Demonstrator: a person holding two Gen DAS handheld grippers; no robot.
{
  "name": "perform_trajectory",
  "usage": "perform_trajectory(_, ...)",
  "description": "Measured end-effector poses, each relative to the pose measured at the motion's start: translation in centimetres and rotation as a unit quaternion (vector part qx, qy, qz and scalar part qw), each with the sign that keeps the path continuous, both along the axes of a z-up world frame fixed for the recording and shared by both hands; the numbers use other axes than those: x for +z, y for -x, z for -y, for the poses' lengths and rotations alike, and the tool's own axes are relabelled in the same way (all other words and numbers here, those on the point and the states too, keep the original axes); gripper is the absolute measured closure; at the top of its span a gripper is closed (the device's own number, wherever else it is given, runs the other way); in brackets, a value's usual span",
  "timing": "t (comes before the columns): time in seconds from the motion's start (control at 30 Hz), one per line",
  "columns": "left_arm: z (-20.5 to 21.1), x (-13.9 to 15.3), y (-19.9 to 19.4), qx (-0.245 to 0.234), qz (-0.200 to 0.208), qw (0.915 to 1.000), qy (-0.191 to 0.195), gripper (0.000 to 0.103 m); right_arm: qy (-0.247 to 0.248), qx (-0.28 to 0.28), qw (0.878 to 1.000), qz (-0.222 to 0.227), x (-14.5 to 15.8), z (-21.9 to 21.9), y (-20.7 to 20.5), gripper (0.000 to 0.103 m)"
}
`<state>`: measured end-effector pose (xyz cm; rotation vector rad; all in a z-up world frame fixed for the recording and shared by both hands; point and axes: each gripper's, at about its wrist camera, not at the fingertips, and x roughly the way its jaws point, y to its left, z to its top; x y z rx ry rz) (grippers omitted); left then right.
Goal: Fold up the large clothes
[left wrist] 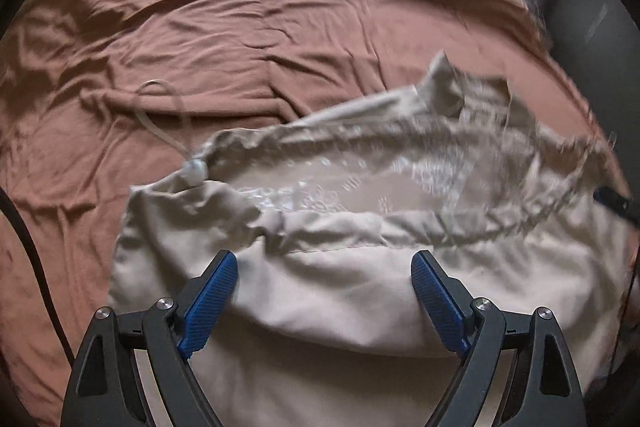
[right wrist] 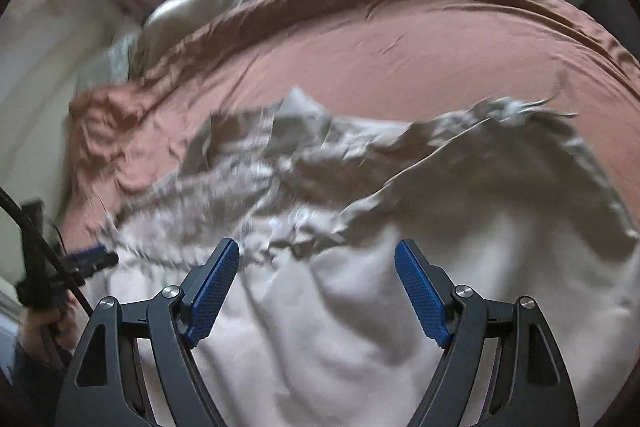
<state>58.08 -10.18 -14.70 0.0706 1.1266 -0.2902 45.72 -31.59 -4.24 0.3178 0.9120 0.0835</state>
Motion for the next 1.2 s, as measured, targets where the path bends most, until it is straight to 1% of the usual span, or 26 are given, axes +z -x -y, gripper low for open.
perform_trajectory(0.07, 0.8, -0.8, 0.1, -0.012, -0.006, 0.9998, -0.013, 0.015, 0.016, 0.025, 0.999, -0.014, -0.7, -1.4, -0.7, 0.024)
perform_trajectory(0.13, 1.3, -1.6, 0.1, -0.017, -0.012, 0.9995, -0.022, 0.023, 0.045, 0.046, 0.998, -0.027, -1.4, -2.6, -1.5, 0.025)
perform_trajectory(0.17, 1.5, -2.1, 0.0, -0.018, -0.015, 0.9994, -0.025, 0.031, 0.07, 0.05, 0.996, -0.036, -1.8, -3.3, -1.7, 0.03)
perform_trajectory(0.23, 1.5, -2.3, 0.0, -0.017, -0.012, 0.9994, -0.028, 0.052, 0.104, 0.045, 0.992, -0.049, -3.0, -3.7, -2.6, 0.067)
perform_trajectory(0.27, 1.6, -2.2, -0.1, -0.02, -0.013, 0.9995, -0.021, 0.079, 0.108, 0.04, 0.992, -0.047, -3.0, -3.5, -2.6, 0.078)
perform_trajectory(0.3, 1.5, -1.9, -0.2, -0.018, -0.013, 0.9995, -0.024, 0.094, 0.105, 0.039, 0.993, -0.043, -3.0, -3.3, -2.7, 0.096)
perform_trajectory(0.33, 1.5, -1.3, -0.1, -0.014, -0.006, 0.9996, -0.022, 0.096, 0.097, 0.038, 0.994, -0.039, -2.7, -3.1, -2.7, 0.101)
perform_trajectory(0.37, 1.4, -0.6, 0.0, -0.012, 0.008, 0.9997, -0.018, 0.099, 0.087, 0.036, 0.995, -0.028, -2.2, -2.7, -2.5, 0.102)
perform_trajectory(0.4, 1.6, 0.2, 0.2, -0.013, 0.024, 0.9995, -0.019, 0.1, 0.074, 0.031, 0.997, -0.008, -1.3, -2.1, -2.2, 0.103)
perform_trajectory(0.47, 1.8, 1.8, 0.6, -0.015, 0.053, 0.9984, -0.013, 0.1, 0.066, 0.028, 0.997, 0.027, 0.0, -1.6, -1.7, 0.103)
perform_trajectory(0.53, 1.8, 2.9, 0.5, -0.01, 0.067, 0.9977, -0.003, 0.1, 0.063, 0.019, 0.996, 0.058, 1.3, -1.1, -1.0, 0.103)
perform_trajectory(0.6, 1.9, 3.6, 0.1, -0.004, 0.079, 0.9969, 0.003, 0.1, 0.049, 0.014, 0.996, 0.079, 2.0, -0.7, -0.6, 0.103)
perform_trajectory(0.67, 2.2, 3.9, -0.5, -0.001, 0.085, 0.9964, 0.001, 0.1, 0.043, 0.007, 0.995, 0.086, 1.8, -0.5, -0.7, 0.103)
perform_trajectory(0.73, 2.3, 3.5, -1.1, 0.002, 0.085, 0.9964, 0.001, 0.1, 0.047, 0.006, 0.995, 0.083, 0.8, -0.5, -1.0, 0.103)
perform_trajectory(0.8, 2.5, 2.7, -2.1, 0.008, 0.075, 0.9971, 0.007, 0.101, 0.043, 0.003, 0.997, 0.07, -0.3, -0.3, -1.7, 0.103)
perform_trajectory(0.93, 3.0, 0.4, -3.1, 0.009, 0.058, 0.9983, 0.001, 0.101, 0.037, -0.011, 0.998, 0.044, -1.8, -0.1, -3.5, 0.103)
perform_trajectory(1.0, 3.4, -1.3, -3.7, 0.008, 0.044, 0.999, -0.005, 0.1, 0.019, -0.022, 0.999, 0.021, -3.0, 0.3, -4.4, 0.103)
perform_trajectory(1.1, 3.7, -2.8, -4.2, 0.004, 0.03, 0.9995, -0.008, 0.099, 0.02, -0.026, 0.999, 0.004, -2.7, 0.4, -4.8, 0.102)
perform_trajectory(1.13, 3.7, -2.7, -4.3, 0.003, 0.035, 0.9994, -0.008, 0.097, 0.027, -0.026, 0.999, -0.002, -2.5, 0.2, -4.8, 0.101)
perform_trajectory(1.2, 3.7, -2.1, -4.5, -0.001, 0.026, 0.9996, -0.007, 0.091, 0.038, -0.018, 0.999, -0.008, -1.6, -0.3, -4.4, 0.101)
